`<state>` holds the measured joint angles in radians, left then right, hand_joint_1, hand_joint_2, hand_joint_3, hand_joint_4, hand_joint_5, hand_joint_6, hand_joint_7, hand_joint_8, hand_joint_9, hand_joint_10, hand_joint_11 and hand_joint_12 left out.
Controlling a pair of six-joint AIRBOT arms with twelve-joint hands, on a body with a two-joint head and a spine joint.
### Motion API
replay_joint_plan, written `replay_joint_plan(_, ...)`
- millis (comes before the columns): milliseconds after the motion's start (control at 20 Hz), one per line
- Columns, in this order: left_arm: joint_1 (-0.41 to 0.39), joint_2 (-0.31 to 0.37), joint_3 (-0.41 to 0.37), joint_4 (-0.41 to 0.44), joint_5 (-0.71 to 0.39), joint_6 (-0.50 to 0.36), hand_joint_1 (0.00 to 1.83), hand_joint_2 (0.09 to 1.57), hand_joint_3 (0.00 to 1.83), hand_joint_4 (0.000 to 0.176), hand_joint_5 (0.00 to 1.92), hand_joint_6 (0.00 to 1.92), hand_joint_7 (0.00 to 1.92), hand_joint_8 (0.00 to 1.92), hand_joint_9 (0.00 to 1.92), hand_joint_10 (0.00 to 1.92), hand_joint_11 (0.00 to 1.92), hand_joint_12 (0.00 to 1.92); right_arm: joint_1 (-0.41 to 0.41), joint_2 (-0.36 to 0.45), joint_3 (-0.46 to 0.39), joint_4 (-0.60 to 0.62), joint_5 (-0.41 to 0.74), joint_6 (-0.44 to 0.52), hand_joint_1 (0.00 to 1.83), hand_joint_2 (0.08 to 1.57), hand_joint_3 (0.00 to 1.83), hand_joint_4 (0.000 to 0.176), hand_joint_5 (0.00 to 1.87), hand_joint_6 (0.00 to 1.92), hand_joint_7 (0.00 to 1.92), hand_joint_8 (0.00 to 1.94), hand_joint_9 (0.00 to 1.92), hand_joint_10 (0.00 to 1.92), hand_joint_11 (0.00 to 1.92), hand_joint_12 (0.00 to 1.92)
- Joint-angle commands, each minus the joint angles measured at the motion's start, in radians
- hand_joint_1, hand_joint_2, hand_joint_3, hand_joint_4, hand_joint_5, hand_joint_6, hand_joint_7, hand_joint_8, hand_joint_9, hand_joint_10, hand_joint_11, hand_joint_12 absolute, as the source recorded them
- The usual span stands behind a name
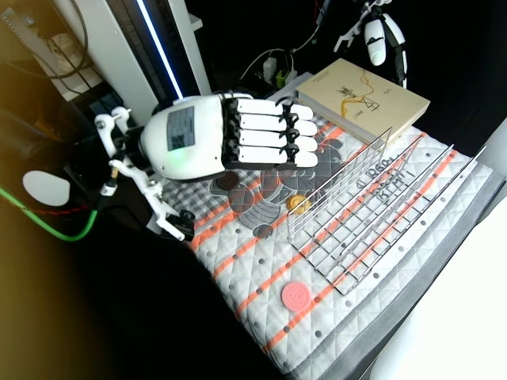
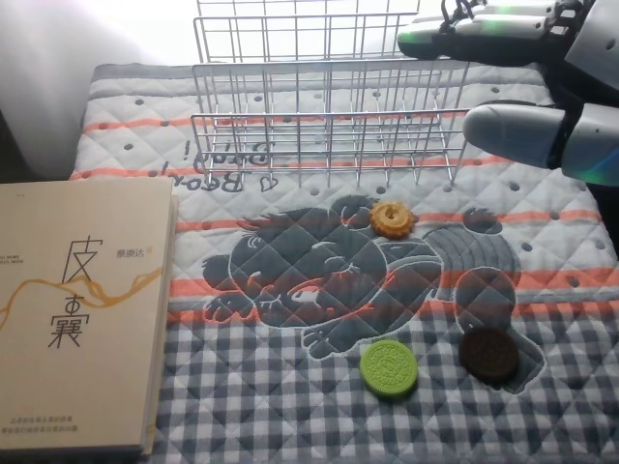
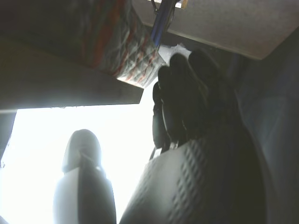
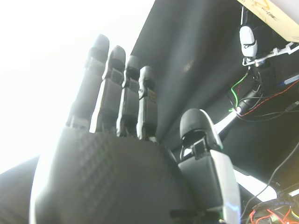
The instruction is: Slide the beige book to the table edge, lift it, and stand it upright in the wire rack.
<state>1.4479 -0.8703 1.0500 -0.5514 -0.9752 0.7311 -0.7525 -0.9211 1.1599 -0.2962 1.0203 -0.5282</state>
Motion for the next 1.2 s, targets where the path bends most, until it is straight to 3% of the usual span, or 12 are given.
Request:
replay_joint_plan(0, -0.013, 0.0, 0.013, -0.009, -0.069, -0.011, 0.26, 0.95, 0.0, 0.016, 0.35, 0.0, 0.46, 0.01, 0.47, 0.0, 0.02, 1.19, 0.003, -0.003, 0.001, 0.042, 0.115, 0.001, 0.0, 1.41, 0.0, 0.0, 0.43, 0.0, 0.45, 0.0, 0.44, 0.0, 0.44, 0.0)
replay_joint_plan(150, -0.055, -0.002, 0.034, 0.048, -0.007, -0.011, 0.24, 0.96, 0.0, 0.048, 0.36, 0.0, 0.47, 0.0, 0.47, 0.0, 0.02, 1.23, 0.0, -0.002, 0.001, 0.043, 0.115, 0.001, 0.0, 1.41, 0.0, 0.0, 0.43, 0.0, 0.45, 0.0, 0.43, 0.0, 0.43, 0.0)
replay_joint_plan(250, -0.085, -0.008, 0.051, 0.078, 0.033, -0.011, 0.23, 0.97, 0.01, 0.039, 0.36, 0.0, 0.48, 0.01, 0.49, 0.01, 0.04, 1.25, -0.003, -0.002, 0.001, 0.046, 0.115, 0.001, 0.0, 1.39, 0.0, 0.0, 0.44, 0.01, 0.46, 0.0, 0.46, 0.01, 0.48, 0.02)
replay_joint_plan(400, -0.114, -0.012, 0.064, 0.115, 0.075, -0.011, 0.21, 0.95, 0.0, 0.047, 0.36, 0.0, 0.48, 0.0, 0.5, 0.0, 0.11, 1.11, -0.009, -0.002, 0.0, 0.048, 0.115, 0.001, 0.0, 1.39, 0.0, 0.0, 0.45, 0.01, 0.47, 0.01, 0.47, 0.01, 0.5, 0.02)
replay_joint_plan(450, -0.118, -0.013, 0.066, 0.12, 0.081, -0.011, 0.18, 0.94, 0.0, 0.064, 0.35, 0.0, 0.46, 0.0, 0.48, 0.0, 0.11, 1.09, -0.009, -0.001, 0.0, 0.048, 0.115, 0.001, 0.0, 1.39, 0.0, 0.0, 0.45, 0.01, 0.46, 0.0, 0.47, 0.01, 0.5, 0.02)
replay_joint_plan(500, -0.12, -0.014, 0.068, 0.123, 0.086, -0.011, 0.19, 0.95, 0.0, 0.053, 0.35, 0.0, 0.44, 0.0, 0.48, 0.0, 0.14, 1.04, -0.01, -0.001, 0.0, 0.049, 0.115, 0.001, 0.0, 1.4, 0.0, 0.0, 0.45, 0.0, 0.46, 0.0, 0.46, 0.0, 0.49, 0.01)
replay_joint_plan(600, -0.125, -0.015, 0.071, 0.124, 0.09, -0.011, 0.15, 0.95, 0.0, 0.054, 0.34, 0.0, 0.44, 0.0, 0.5, 0.01, 0.16, 1.04, -0.011, -0.001, 0.0, 0.049, 0.115, 0.001, 0.0, 1.4, 0.0, 0.0, 0.45, 0.0, 0.48, 0.01, 0.47, 0.01, 0.49, 0.01)
replay_joint_plan(700, -0.128, -0.015, 0.073, 0.124, 0.091, -0.013, 0.15, 0.96, 0.0, 0.034, 0.38, 0.0, 0.47, 0.0, 0.49, 0.0, 0.11, 1.06, -0.013, -0.002, 0.0, 0.049, 0.115, 0.001, 0.0, 1.4, 0.0, 0.0, 0.45, 0.0, 0.49, 0.01, 0.49, 0.01, 0.52, 0.02)
replay_joint_plan(750, -0.129, -0.015, 0.075, 0.124, 0.09, -0.017, 0.15, 0.96, 0.0, 0.034, 0.39, 0.01, 0.44, 0.0, 0.45, 0.0, 0.08, 1.04, -0.014, -0.002, 0.0, 0.049, 0.115, 0.001, 0.0, 1.41, 0.0, 0.0, 0.46, 0.01, 0.49, 0.01, 0.49, 0.01, 0.52, 0.02)
replay_joint_plan(850, -0.13, -0.015, 0.078, 0.123, 0.083, -0.027, 0.15, 0.99, 0.0, 0.004, 0.49, 0.01, 0.43, 0.0, 0.38, 0.0, 0.01, 0.96, -0.014, -0.002, 0.0, 0.049, 0.115, 0.001, 0.0, 1.4, 0.0, 0.0, 0.45, 0.0, 0.49, 0.01, 0.48, 0.0, 0.5, 0.01)
replay_joint_plan(1000, -0.131, -0.017, 0.08, 0.103, 0.052, -0.04, 0.4, 1.05, 0.0, 0.0, 0.78, 0.02, 0.48, 0.0, 0.33, 0.0, 0.0, 0.85, -0.016, -0.001, -0.001, 0.051, 0.115, 0.001, 0.0, 1.42, 0.01, 0.0, 0.44, 0.0, 0.49, 0.0, 0.48, 0.0, 0.5, 0.01)
replay_joint_plan(1150, -0.131, -0.018, 0.083, 0.08, 0.025, -0.048, 0.63, 1.1, 0.0, 0.0, 1.02, 0.03, 0.69, 0.02, 0.54, 0.04, 0.0, 1.16, -0.018, -0.001, -0.002, 0.052, 0.115, 0.002, 0.0, 1.41, 0.0, 0.0, 0.44, 0.0, 0.49, 0.0, 0.49, 0.01, 0.53, 0.02)
